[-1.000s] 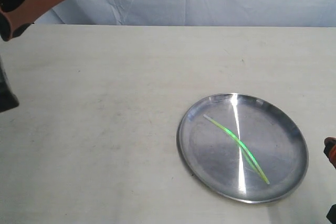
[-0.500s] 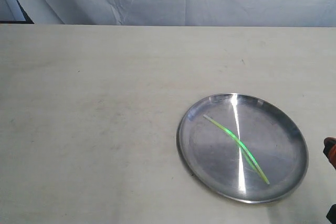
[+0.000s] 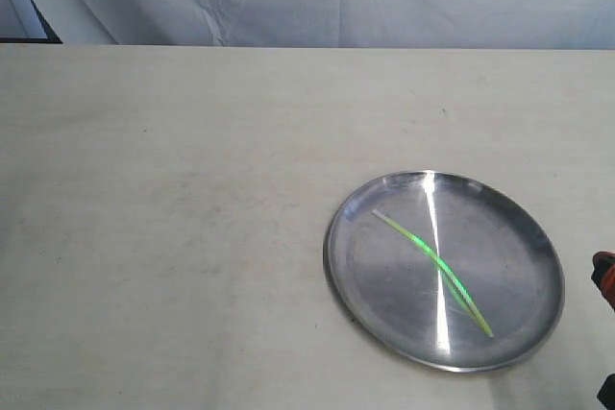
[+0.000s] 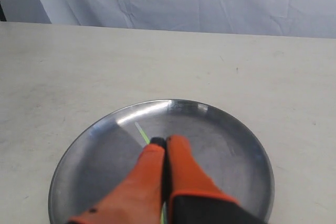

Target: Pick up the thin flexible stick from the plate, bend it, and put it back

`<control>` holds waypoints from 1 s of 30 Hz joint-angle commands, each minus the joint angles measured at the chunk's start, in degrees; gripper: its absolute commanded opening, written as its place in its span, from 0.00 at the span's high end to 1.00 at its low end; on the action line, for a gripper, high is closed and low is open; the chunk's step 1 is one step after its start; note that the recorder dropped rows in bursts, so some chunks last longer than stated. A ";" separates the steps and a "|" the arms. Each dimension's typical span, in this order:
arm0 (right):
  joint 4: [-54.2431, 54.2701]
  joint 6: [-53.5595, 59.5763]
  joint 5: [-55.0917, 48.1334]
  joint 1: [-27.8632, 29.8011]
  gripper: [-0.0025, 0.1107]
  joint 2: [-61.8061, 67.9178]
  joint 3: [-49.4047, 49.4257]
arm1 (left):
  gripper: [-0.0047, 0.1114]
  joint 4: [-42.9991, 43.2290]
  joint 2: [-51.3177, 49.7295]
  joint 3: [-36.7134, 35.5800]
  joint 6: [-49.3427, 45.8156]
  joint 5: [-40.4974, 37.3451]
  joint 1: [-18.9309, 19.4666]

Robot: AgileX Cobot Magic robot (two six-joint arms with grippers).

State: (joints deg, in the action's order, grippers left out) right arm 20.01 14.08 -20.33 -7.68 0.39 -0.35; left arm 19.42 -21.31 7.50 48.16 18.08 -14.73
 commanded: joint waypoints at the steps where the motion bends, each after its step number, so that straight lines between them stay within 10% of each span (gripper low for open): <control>1: -0.03 0.35 0.42 0.24 0.98 -0.39 0.35 | 0.96 -4.58 4.34 -6.11 -8.44 3.33 0.60; 13: -0.03 0.35 0.52 0.24 0.98 -0.39 0.35 | 0.96 -5.94 14.84 -7.50 -12.61 -17.65 12.40; 30: -0.03 0.35 0.65 0.24 0.98 -0.39 0.35 | 0.96 -5.71 21.31 -7.50 -12.61 -19.48 12.50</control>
State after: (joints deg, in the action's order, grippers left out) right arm 20.01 14.08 -20.33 -7.68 0.39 -0.35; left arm 13.76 -0.40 0.20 35.65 -1.60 -2.35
